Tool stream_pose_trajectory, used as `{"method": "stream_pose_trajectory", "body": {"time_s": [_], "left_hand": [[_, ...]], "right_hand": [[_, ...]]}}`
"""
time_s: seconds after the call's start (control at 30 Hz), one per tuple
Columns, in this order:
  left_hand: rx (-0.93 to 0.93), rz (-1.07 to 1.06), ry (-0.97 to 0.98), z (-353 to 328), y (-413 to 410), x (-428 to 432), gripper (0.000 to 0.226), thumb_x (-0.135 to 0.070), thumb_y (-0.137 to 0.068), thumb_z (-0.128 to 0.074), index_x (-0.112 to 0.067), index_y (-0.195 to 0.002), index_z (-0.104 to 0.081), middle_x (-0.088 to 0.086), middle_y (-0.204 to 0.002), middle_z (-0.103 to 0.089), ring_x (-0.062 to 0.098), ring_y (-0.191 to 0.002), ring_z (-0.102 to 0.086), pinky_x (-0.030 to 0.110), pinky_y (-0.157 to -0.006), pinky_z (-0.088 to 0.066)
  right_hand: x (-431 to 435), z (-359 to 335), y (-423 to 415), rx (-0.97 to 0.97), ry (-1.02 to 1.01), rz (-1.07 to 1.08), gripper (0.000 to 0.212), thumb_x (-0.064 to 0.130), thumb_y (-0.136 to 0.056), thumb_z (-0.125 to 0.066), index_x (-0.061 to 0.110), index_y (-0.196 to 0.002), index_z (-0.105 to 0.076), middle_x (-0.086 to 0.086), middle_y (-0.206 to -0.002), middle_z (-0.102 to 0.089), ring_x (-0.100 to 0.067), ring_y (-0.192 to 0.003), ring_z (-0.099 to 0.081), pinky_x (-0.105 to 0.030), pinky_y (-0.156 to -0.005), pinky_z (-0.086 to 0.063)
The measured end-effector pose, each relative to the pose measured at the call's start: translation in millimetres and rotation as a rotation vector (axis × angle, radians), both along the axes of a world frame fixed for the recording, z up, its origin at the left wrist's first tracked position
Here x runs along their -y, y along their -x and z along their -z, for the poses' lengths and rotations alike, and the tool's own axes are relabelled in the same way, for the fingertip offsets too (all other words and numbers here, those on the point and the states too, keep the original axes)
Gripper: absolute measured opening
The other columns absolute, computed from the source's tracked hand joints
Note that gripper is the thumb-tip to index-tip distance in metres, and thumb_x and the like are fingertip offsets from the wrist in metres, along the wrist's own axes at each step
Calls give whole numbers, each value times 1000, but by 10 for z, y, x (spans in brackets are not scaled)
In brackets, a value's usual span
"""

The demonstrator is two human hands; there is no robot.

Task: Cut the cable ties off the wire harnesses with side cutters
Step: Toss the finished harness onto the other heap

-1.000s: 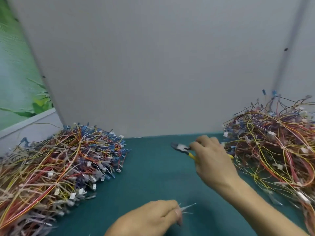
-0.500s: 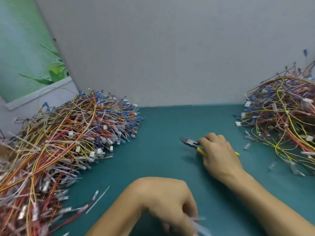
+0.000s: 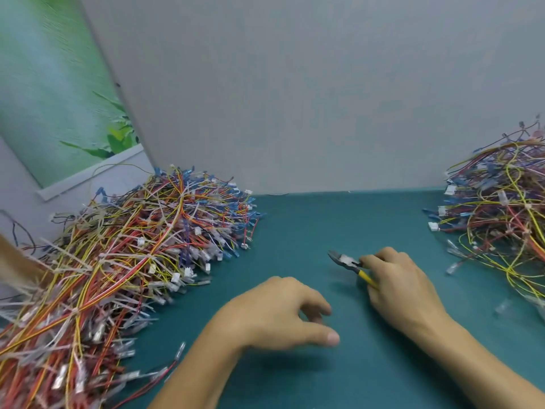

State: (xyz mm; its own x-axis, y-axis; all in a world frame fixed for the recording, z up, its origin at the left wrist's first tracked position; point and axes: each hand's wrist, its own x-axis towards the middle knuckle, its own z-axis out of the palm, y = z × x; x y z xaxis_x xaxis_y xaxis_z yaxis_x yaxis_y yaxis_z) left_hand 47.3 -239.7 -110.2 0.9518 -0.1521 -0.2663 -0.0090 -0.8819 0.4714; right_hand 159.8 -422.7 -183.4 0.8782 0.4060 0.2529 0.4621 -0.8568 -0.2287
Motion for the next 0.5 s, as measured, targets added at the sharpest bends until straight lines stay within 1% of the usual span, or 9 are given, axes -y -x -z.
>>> {"method": "stream_pose_trajectory", "body": {"time_s": [0.07, 0.1, 0.17, 0.23, 0.33, 0.37, 0.43, 0.5], "left_hand": [[221, -212, -23, -3, -69, -128, 39, -50, -82, -66, -29, -114, -66, -19, -103, -69, -4, -81, -56, 19, -84, -45], [330, -308, -41, -18, -98, -192, 35, -47, -83, -66, -27, -112, -67, -18, -101, -69, 0, -82, -56, 22, -85, -46], [530, -465, -74, -78, -146, -342, 29, -42, -85, -66, -25, -109, -67, -15, -99, -68, 7, -86, -59, 27, -86, -48], [715, -591, -112, -162, -170, -509, 25, -35, -87, -66, -22, -108, -68, -9, -99, -66, 13, -89, -59, 29, -84, -47], [955, -801, -238, -305, -182, -761, 24, -27, -89, -64, -15, -109, -64, 5, -106, -59, 22, -103, -53, 34, -87, -41], [1006, -862, -276, -351, -186, -835, 23, -24, -89, -64, -12, -109, -62, 8, -107, -57, 25, -105, -50, 35, -88, -40], [1060, -952, -323, -433, -213, -975, 19, -20, -89, -63, -9, -105, -60, 13, -106, -55, 30, -104, -49, 39, -86, -41], [1016, -1005, -382, -493, -285, -1133, 18, -23, -92, -58, -8, -102, -62, 15, -102, -60, 34, -97, -54, 43, -78, -44]], "right_hand": [[-10, -3, 25, 9, -15, -1, 25, 27, -94, -45, 20, -112, -61, -1, -102, -52, -25, -94, -47, -33, -68, -45], [-11, 0, 38, 21, -5, -2, 24, 28, -95, -45, 20, -111, -60, 0, -98, -51, -25, -91, -47, -33, -65, -44], [-19, 9, 54, 44, 28, -2, 23, 31, -95, -43, 22, -109, -59, 3, -93, -46, -22, -88, -45, -31, -61, -39], [-27, 14, 61, 55, 50, -3, 22, 32, -95, -43, 25, -110, -58, 5, -91, -44, -20, -88, -44, -30, -60, -32], [-37, 14, 62, 61, 55, -8, 21, 31, -95, -46, 26, -110, -60, 6, -92, -47, -21, -88, -47, -30, -61, -28], [-39, 13, 62, 63, 52, -7, 21, 31, -94, -47, 26, -109, -61, 5, -92, -48, -21, -88, -48, -30, -61, -27], [-40, 15, 69, 55, 53, 2, 21, 32, -94, -47, 27, -109, -61, 7, -93, -49, -20, -89, -48, -29, -62, -26], [-39, 9, 73, 41, 56, 6, 21, 33, -94, -47, 29, -111, -60, 8, -95, -51, -19, -91, -48, -28, -63, -26]]}}
